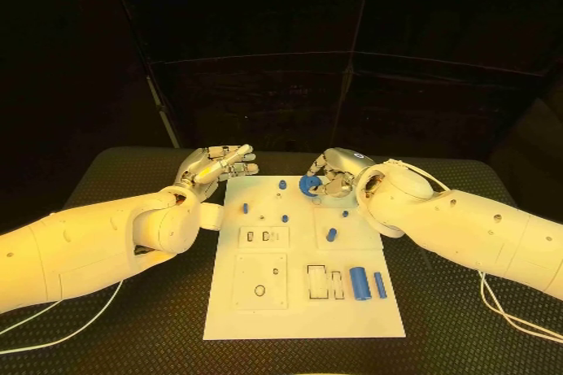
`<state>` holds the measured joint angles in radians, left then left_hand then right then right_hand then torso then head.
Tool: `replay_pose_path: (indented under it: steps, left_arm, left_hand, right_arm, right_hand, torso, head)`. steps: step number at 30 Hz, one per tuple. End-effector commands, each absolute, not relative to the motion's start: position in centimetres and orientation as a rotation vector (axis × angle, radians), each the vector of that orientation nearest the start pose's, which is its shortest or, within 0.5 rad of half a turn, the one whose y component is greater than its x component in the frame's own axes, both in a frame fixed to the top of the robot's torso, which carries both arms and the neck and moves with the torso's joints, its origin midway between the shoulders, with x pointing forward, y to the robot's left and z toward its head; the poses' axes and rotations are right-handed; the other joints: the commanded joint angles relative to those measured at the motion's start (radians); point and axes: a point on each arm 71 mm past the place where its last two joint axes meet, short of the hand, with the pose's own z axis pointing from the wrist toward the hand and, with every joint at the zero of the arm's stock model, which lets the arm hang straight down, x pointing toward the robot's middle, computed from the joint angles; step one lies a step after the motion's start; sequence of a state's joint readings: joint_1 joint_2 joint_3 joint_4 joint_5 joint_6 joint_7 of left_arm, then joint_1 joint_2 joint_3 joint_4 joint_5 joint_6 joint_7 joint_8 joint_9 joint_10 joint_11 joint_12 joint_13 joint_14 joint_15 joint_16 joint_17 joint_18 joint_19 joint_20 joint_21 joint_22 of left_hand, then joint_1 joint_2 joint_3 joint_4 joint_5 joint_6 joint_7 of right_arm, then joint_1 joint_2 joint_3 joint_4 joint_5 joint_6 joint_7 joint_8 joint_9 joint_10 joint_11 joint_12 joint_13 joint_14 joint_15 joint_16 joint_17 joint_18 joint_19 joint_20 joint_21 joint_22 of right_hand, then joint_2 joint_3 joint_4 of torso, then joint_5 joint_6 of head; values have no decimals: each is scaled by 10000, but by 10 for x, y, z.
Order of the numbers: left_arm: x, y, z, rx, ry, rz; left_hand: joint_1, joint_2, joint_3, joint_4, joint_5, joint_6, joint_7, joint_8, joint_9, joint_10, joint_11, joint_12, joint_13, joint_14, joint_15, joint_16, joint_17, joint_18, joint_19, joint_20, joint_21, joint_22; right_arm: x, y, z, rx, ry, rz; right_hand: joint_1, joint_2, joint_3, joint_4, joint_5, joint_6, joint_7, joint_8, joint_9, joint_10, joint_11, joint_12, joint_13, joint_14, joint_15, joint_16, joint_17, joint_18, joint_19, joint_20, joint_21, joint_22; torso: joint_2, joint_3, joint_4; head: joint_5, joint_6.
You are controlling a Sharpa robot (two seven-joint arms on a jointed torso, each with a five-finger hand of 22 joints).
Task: Assemble the parts on the task board
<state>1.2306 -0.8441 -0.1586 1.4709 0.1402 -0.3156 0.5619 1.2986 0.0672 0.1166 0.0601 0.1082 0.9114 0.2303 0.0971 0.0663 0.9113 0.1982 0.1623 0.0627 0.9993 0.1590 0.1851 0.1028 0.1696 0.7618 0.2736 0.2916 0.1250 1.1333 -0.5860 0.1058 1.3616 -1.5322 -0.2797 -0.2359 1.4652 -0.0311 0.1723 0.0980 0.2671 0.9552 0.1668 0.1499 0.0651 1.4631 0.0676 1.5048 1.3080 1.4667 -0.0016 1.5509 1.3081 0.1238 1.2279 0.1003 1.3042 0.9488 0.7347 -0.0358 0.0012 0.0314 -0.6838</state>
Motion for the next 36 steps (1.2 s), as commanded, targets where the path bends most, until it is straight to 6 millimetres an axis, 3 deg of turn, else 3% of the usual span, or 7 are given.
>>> replay_pose_path:
  steps: [1, 8, 19, 29, 36]
  left_arm:
    - [491, 232, -200, -11790, 12888, -15378]
    - [491, 231, -199, -11781, 12888, -15393]
    - [491, 229, -199, -11773, 12910, -15426]
    - [491, 229, -199, -11768, 12912, -15436]
    - [491, 229, -199, -11770, 12915, -15437]
  left_hand:
    - [78, -9, 1, -48, -3, 69, 189, -36, -8, 77, 20, -43, 2, 57, -7, -68, -13, 140, 54, -13, 1, -15]
    - [78, -9, 1, -48, -3, 69, 189, -36, -8, 77, 20, -43, 2, 57, -7, -68, -13, 140, 54, -13, 1, -15]
    - [92, -13, 11, -69, -3, 67, 190, -42, -9, 78, 21, -57, 1, 56, -6, -76, -18, 139, 55, -13, -1, -20]
    - [99, -11, 18, -77, -2, 67, 189, -44, -9, 78, 21, -63, 1, 55, -5, -80, -19, 139, 55, -13, -3, -22]
    - [99, -11, 18, -77, -2, 67, 189, -44, -9, 78, 21, -63, 1, 55, -5, -80, -19, 139, 55, -13, -3, -22]
  right_arm:
    - [511, -107, -169, -890, 15909, 6853]
    - [509, -80, -171, -1262, 15899, 7219]
    - [513, -54, -187, -1816, 16174, 7168]
    - [518, -48, -195, -1992, 16420, 6924]
    - [520, -47, -197, -2019, 16493, 6683]
  right_hand:
    - [-143, 1, 79, 3, -78, 369, -187, -1, 16, 709, -69, 35, 1990, 945, -87, 62, 2190, -54, 58, -20, 38, 0]
    - [-196, -16, 124, 3, -142, 377, -190, -12, 17, 719, -71, 50, 2006, 945, -89, 61, 2188, -55, 59, -22, 40, 3]
    - [-219, -12, 162, -1, -183, 388, -194, -15, 18, 725, -74, 59, 2016, 948, -90, 64, 2199, -56, 60, -23, 41, 5]
    - [-303, -76, 227, -25, -310, 312, -169, -84, 4, 681, -58, -13, 1946, 945, -83, 61, 2189, -53, 45, -21, 29, -18]
    - [-509, -278, 317, -78, -598, -282, 13, -431, -19, 495, 98, -296, 1674, 935, 40, 46, 2146, -50, -13, 71, -12, -91]
  torso:
    - [12, 8, 0]
    - [17, -2, 26]
    - [15, 2, -13]
    - [7, 16, -6]
    - [5, 8, -12]
  head:
    - [35, -7]
    - [81, -30]
    - [133, -93]
    - [147, -153]
    - [162, -154]
